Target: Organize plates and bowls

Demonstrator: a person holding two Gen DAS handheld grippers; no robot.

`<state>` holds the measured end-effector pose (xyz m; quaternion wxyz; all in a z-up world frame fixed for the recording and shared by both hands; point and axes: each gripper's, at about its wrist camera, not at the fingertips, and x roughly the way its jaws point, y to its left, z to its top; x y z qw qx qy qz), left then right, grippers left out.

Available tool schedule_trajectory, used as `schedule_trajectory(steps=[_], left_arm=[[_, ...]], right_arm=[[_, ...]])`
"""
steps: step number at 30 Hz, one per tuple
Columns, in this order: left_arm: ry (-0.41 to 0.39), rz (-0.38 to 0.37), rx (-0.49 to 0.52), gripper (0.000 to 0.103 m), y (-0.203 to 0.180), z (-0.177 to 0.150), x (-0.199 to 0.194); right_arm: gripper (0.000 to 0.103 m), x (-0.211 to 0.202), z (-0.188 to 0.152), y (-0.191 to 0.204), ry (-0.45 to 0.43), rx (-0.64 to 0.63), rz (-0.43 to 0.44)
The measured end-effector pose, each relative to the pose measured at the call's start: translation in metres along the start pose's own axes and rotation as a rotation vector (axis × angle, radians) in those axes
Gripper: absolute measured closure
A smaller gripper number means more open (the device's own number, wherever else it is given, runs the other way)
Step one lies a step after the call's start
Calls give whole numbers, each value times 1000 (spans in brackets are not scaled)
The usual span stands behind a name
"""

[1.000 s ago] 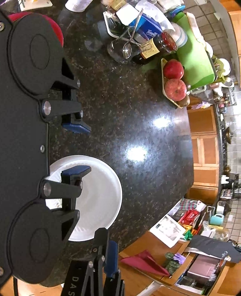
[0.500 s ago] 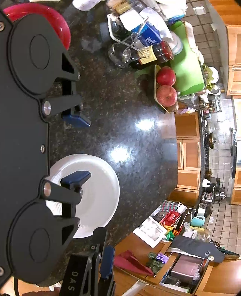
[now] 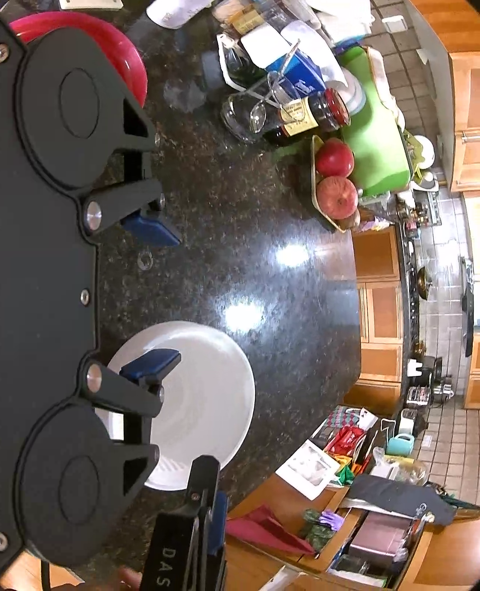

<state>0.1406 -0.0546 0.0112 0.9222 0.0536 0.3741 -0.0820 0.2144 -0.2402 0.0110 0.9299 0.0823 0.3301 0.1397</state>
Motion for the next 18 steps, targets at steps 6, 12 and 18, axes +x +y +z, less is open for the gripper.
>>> schedule_trajectory(steps=[6,12,18], left_arm=[[43,-52,-14,39,1,6,12],[109,-93,-20,48,1,8,27],[171,-130,-20,56,-4,12,38]], right_arm=[[55,7,1,-6,42,34,22],[56,17,2,-9,103,45,46],[63,28,8,-10,148,55,44]])
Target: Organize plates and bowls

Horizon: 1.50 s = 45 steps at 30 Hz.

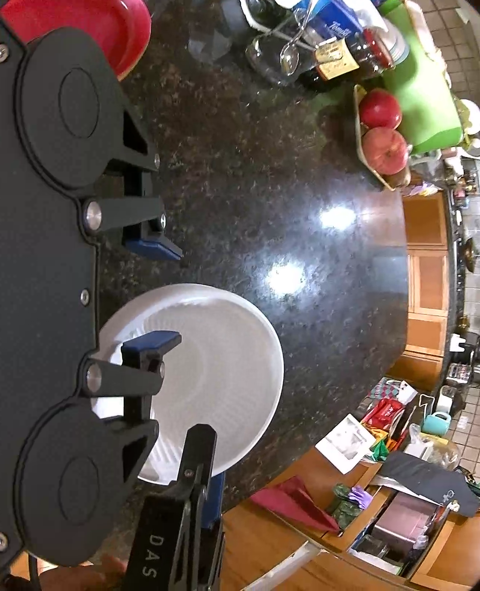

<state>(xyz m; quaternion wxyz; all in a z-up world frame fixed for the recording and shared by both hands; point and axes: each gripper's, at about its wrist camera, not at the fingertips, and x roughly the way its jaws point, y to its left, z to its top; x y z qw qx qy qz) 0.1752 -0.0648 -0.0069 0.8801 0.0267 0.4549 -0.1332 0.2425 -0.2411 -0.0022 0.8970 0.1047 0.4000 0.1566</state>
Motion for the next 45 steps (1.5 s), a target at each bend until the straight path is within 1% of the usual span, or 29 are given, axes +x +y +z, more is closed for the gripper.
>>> schedule_trajectory(steps=[1,3,4,7,13,22,30,39,45], left_arm=[[4,3,-2,59,-1,0,1],[12,3,-5,63,0,1,2],[14,-3,-8,66,0,2,2],[26,-17,-10,76,0,3,3],[27,-18,-13,77,-5,4,3],[33,-4,-29,78,-9,4,2],[35,3,-48,78,-12,2,-5],[6,42,-49,78,-22,-2,-19],[13,62,-72,78,-28,-4,-20]], right_arm=[[65,1,1,0,4,-1,-1],[68,2,2,0,8,-3,3],[72,2,3,-1,10,-4,5],[77,6,3,-1,22,-8,9],[80,12,2,-2,57,-11,9],[80,10,3,-9,77,16,38],[79,5,2,-8,77,-7,55],[79,-5,1,-11,75,-36,87],[79,-13,-1,-14,68,-68,108]])
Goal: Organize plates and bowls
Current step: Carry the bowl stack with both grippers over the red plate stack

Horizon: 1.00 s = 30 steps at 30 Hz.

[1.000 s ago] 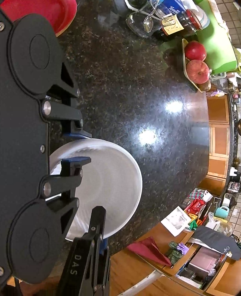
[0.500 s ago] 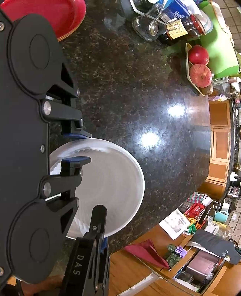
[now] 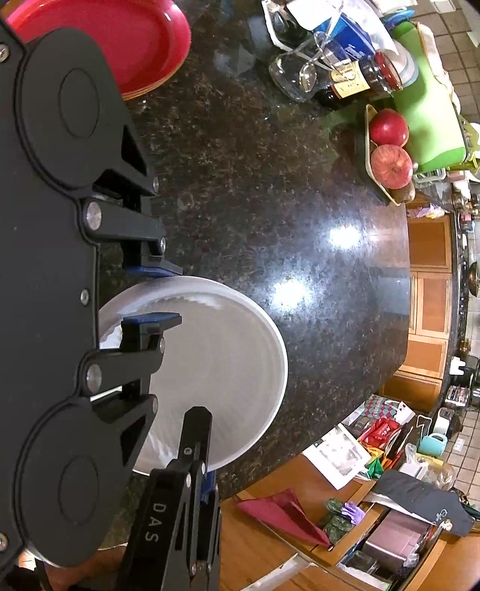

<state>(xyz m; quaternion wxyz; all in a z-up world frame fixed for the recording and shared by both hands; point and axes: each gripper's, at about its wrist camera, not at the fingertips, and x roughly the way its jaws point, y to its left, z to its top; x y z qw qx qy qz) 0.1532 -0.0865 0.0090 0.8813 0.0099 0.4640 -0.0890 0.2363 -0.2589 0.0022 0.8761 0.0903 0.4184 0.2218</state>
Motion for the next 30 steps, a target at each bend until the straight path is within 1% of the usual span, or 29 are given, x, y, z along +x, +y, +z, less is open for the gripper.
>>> schedule_trajectory(steps=[7,12,17,25,30], left_arm=[[0,20,-37,78,-5,-7,-5],[-11,43,-56,78,-8,-12,-10],[-5,62,-67,78,-9,-15,-12],[-7,67,-77,78,-2,-21,-20],[-9,65,-93,78,15,-26,-28]], right_arm=[[79,-7,-2,-1,-4,-50,27],[79,-11,-4,-1,-5,-74,48],[79,-12,-5,1,-7,-88,65],[79,-13,-7,16,-21,-106,71],[79,-9,-6,38,-27,-123,78]])
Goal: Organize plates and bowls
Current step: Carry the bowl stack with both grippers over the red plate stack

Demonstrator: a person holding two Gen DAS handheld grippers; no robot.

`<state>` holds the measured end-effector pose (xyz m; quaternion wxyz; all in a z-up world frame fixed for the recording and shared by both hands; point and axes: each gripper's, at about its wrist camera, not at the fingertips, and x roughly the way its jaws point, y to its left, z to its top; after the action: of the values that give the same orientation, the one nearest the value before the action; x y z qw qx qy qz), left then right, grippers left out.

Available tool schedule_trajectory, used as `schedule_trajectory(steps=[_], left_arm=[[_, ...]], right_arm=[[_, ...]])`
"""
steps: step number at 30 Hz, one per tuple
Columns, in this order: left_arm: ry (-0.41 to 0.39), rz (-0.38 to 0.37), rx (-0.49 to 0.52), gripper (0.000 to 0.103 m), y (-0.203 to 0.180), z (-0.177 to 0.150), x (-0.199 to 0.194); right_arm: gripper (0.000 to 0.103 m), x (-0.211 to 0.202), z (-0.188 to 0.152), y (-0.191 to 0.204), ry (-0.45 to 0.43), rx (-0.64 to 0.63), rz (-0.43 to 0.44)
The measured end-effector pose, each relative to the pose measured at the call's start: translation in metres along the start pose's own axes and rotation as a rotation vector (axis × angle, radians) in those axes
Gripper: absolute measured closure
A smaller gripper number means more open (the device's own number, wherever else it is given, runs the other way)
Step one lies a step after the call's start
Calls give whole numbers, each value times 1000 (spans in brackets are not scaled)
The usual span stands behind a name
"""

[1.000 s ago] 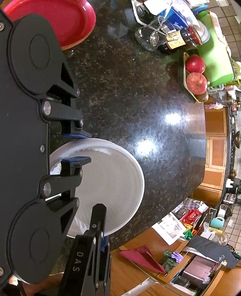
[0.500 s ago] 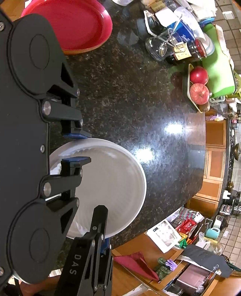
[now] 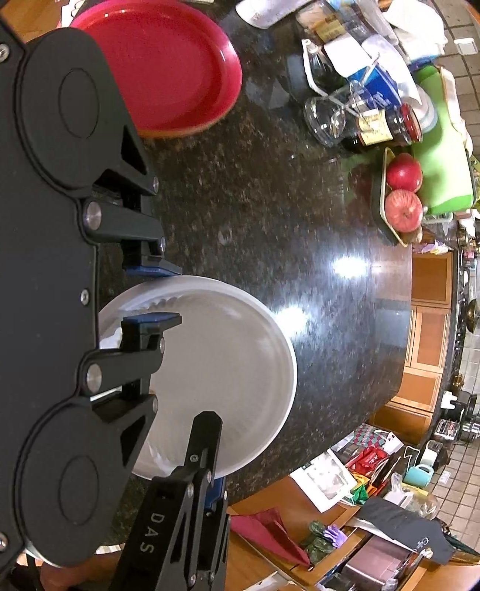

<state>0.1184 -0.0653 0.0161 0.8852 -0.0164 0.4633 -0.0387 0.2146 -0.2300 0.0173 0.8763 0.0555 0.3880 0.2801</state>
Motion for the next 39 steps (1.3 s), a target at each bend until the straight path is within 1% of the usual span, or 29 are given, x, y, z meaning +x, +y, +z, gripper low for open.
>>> schedule_trajectory(steps=[5,10,16,22,27,32,39], left_arm=[[-4,7,-7,78,30,-4,-14],[-21,49,9,77,63,-8,-36],[-26,104,2,78,112,-17,-57],[14,130,-33,77,158,-25,-60],[29,127,-52,77,189,-30,-58],[35,91,-36,77,205,-28,-51],[56,36,-6,77,218,-20,-35]], right_arm=[[79,10,7,35,-25,-18,22],[79,27,14,78,-41,-29,56],[79,56,19,134,-21,-37,88],[79,85,19,178,30,-40,114],[79,107,18,194,77,-7,109],[79,117,18,205,73,15,66],[79,126,19,208,70,42,13]])
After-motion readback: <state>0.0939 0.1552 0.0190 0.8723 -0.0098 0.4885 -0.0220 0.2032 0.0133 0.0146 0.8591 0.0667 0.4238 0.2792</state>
